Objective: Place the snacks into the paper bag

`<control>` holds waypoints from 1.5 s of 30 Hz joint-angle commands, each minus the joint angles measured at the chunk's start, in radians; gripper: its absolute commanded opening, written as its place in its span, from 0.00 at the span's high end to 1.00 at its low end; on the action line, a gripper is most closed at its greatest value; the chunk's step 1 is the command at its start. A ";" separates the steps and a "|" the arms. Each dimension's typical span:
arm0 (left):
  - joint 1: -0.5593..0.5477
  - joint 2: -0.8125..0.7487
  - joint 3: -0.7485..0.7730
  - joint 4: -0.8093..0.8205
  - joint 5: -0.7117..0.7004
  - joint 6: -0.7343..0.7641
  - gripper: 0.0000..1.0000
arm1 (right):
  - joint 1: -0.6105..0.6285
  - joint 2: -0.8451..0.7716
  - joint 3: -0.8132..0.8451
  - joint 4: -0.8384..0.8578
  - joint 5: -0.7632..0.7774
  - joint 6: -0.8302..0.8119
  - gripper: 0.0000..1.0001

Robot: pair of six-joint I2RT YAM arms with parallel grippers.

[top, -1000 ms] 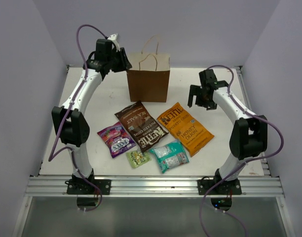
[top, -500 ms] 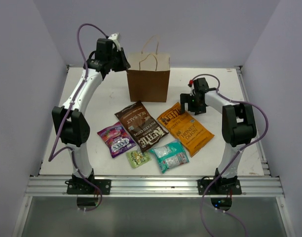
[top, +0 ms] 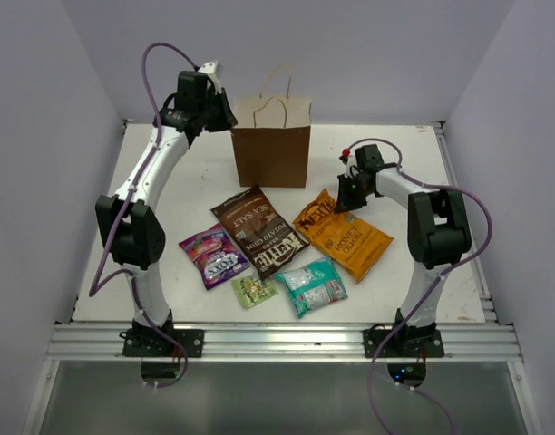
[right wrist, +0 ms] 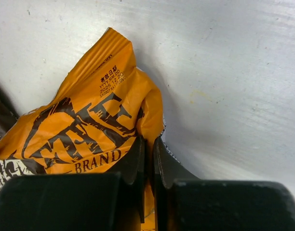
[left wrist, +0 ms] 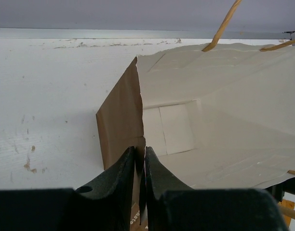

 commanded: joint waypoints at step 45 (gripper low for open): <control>-0.031 -0.022 -0.009 -0.003 0.068 0.040 0.99 | 0.228 0.241 1.372 0.657 0.271 0.345 1.00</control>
